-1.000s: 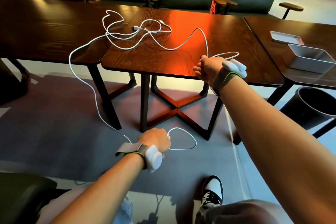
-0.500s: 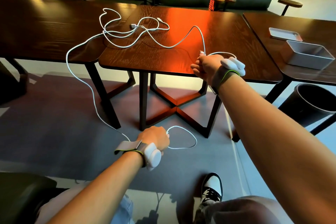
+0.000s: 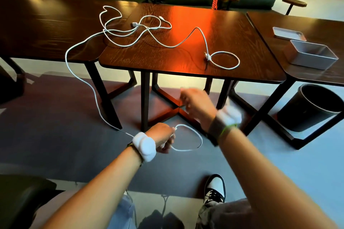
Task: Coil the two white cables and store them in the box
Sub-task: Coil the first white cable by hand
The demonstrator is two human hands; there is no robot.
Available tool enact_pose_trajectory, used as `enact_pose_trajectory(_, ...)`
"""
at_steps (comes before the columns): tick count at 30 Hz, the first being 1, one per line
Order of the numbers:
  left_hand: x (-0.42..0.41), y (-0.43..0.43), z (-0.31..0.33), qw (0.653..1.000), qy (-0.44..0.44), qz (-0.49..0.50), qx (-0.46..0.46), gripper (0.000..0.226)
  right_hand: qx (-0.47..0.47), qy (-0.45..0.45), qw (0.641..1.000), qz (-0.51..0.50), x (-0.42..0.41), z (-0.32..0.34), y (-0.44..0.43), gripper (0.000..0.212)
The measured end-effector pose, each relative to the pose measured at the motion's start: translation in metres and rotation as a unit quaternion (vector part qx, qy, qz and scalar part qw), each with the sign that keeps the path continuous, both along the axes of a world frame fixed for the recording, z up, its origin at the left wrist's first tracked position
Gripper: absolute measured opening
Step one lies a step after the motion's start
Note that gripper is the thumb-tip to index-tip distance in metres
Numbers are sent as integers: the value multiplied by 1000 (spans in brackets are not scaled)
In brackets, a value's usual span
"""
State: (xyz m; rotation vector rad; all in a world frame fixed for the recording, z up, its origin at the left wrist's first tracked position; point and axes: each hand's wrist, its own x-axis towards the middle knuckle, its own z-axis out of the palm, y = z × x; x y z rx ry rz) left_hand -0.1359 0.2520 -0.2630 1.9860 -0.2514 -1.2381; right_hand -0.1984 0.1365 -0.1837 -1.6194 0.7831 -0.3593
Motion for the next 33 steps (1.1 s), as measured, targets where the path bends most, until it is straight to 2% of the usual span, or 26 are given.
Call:
enact_pose_trajectory(3, 1, 1, 1, 991, 62, 78, -86, 34, -139, 168, 967, 134, -25, -43, 31, 43)
enact_pose_trajectory(5, -1, 4, 3, 983, 73, 92, -139, 35, -114, 207, 957, 165, -32, -54, 43, 43)
enact_pose_trajectory(10, 0, 12, 0, 961, 107, 150, -208, 21, 34, 124, 986, 105, -34, -57, 52, 18)
enact_pose_trajectory(13, 0, 16, 3, 958, 105, 137, -227, 19, 100, 99, 986, 89, -36, -58, 52, 14)
enact_pose_trajectory(19, -1, 15, 1, 955, 82, 162, -235, 15, 44, 91, 994, 52, -36, -71, 55, 14)
enact_pose_trajectory(20, 1, 15, 0, 961, 59, 149, -227, 18, 41, 87, 994, 55, -37, -73, 54, 13)
enact_pose_trajectory(23, 5, 14, -3, 980, -96, 75, -159, 22, -1, 100, 993, 54, -37, -75, 51, 9)
enact_pose_trajectory(25, 4, 14, -4, 978, -126, 62, -154, 21, -54, 128, 989, 46, -37, -74, 46, 15)
enact_pose_trajectory(27, 0, 12, -4, 978, -124, 60, -156, 19, -53, 139, 988, 37, -36, -69, 41, 17)
enact_pose_trajectory(30, 3, 12, -3, 977, -157, 37, -140, 18, 71, 99, 992, 27, -37, -62, 37, 14)
enact_pose_trajectory(33, 18, 16, -1, 962, -262, -10, -79, 10, 220, 26, 974, -38, -39, -58, 36, 18)
